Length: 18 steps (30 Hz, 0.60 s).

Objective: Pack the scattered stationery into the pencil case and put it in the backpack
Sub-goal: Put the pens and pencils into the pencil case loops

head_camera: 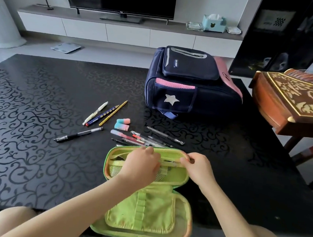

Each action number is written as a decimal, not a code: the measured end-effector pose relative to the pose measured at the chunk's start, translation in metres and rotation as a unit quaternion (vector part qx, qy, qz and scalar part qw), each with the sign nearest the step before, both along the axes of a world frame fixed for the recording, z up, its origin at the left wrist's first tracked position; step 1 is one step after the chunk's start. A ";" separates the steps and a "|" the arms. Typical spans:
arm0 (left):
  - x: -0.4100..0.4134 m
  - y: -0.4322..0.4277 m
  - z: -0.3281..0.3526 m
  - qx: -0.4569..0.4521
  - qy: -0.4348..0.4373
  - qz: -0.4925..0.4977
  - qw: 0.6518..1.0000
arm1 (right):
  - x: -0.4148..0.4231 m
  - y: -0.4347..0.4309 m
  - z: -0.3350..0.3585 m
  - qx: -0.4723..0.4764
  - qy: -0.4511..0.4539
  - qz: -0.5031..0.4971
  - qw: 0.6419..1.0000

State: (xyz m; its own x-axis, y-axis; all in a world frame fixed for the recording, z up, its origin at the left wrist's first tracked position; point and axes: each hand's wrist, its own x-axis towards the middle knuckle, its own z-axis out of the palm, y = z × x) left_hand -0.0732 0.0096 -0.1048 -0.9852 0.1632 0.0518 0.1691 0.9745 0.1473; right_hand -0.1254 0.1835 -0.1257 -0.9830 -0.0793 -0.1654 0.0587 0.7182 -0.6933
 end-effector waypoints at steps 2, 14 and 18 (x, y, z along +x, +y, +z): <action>0.000 0.017 0.000 0.010 0.014 0.004 1.000 | 0.001 0.000 0.003 -0.006 0.024 0.003 1.000; -0.016 0.050 0.007 0.027 0.030 0.070 0.997 | 0.003 0.002 0.014 -0.005 0.098 -0.004 0.995; -0.021 0.060 0.011 0.053 -0.036 0.081 0.995 | 0.005 0.004 0.014 0.005 0.100 -0.002 0.995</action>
State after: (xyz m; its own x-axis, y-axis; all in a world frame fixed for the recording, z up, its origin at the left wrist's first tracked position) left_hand -0.0947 0.0699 -0.0937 -0.9999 -0.0002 -0.0113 -0.0031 0.9665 0.2568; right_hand -0.1206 0.1876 -0.1121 -0.9968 -0.0737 0.0321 -0.0756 0.7256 -0.6839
